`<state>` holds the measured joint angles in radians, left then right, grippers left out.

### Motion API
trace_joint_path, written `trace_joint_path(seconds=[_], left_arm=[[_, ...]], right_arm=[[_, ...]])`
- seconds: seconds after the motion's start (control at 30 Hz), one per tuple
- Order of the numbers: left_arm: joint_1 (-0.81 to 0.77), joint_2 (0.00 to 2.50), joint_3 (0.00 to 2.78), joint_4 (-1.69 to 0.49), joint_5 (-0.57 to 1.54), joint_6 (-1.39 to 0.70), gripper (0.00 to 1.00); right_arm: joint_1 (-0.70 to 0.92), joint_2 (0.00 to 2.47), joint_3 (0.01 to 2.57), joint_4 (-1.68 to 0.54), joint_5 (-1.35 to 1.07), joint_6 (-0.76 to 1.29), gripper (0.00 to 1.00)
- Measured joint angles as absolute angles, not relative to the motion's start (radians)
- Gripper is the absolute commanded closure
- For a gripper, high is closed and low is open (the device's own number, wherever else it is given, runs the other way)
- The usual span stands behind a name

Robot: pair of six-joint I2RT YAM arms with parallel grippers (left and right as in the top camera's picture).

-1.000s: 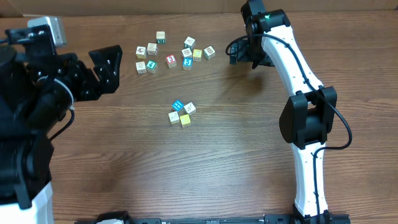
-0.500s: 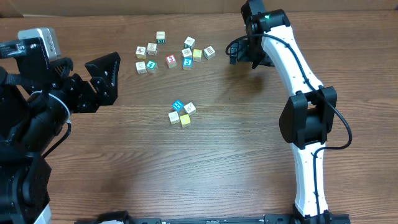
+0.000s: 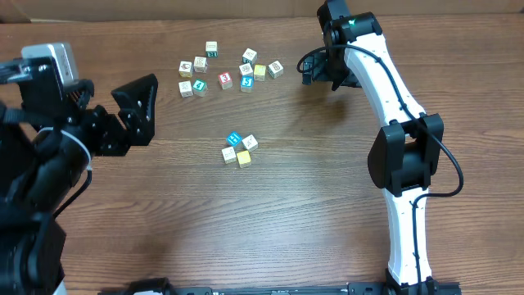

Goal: Form a circle

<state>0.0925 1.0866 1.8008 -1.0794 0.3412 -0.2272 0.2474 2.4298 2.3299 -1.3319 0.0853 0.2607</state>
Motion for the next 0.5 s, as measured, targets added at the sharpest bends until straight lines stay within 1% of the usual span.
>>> trace_joint_path(seconds=[0.2,0.5], left_arm=[[0.093,1.025,1.801,-1.093,0.340,-0.209,0.01],[0.093,0.885,1.801,-1.206,0.287,-0.202,0.01]], right_arm=[[0.247,2.430,2.330,-1.332,0.086,0.262,0.00],[0.247,2.430,2.330,-1.332,0.085,0.261,0.00]])
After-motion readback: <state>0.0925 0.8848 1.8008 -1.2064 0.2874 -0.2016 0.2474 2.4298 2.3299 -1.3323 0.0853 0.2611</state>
